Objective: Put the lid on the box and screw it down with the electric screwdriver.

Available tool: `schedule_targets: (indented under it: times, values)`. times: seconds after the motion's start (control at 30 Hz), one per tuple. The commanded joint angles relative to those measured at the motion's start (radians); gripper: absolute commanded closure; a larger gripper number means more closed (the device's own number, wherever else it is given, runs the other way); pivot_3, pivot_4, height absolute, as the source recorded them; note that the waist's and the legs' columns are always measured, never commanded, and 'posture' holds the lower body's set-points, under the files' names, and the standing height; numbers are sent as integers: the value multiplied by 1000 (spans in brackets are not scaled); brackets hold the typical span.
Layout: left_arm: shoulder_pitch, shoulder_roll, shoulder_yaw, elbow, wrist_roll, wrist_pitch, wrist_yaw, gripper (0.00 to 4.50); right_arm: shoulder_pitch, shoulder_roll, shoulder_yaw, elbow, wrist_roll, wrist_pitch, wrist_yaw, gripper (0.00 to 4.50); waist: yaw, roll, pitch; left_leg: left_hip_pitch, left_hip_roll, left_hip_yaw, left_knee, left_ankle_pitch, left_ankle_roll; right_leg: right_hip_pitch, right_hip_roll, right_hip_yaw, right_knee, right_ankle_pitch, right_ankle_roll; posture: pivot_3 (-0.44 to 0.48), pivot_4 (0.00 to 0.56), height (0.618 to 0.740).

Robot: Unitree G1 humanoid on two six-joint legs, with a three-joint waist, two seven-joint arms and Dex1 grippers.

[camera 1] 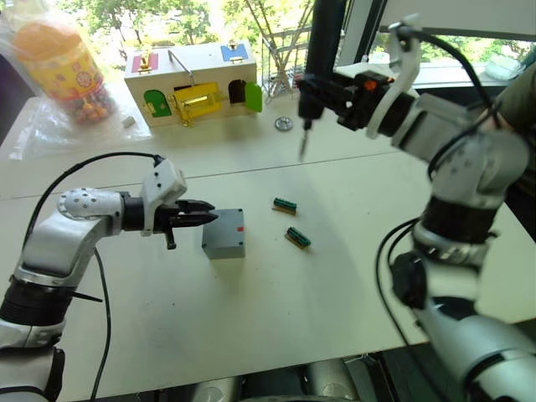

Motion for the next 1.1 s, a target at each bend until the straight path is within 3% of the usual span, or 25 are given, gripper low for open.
schedule_targets:
  times: [0.03,0.17,0.43,1.1]
  values:
    - [3,20,33,-36,-35,24,-16,3577,73,56,53,-128,56,-112,-8,2604,1,0,0,0,-1,0,1,0,0,1,0,0,0,1,1,0,150,740]
    - [6,-5,22,-66,-41,45,20,3577,228,109,227,-168,10,-275,33,2604,1,1,0,5,-1,0,1,1,0,5,0,2,0,2,3,0,150,740]
    - [60,-19,-39,-59,28,-7,38,3577,342,164,430,-10,-134,-577,38,2604,-29,1,0,7,-1,0,-3,0,0,3,1,2,1,2,3,0,150,740]
    - [88,-15,-44,-48,39,-18,52,3577,362,180,513,231,-249,-849,30,2604,-32,2,0,11,-1,0,-4,0,0,7,1,2,0,2,3,0,150,740]
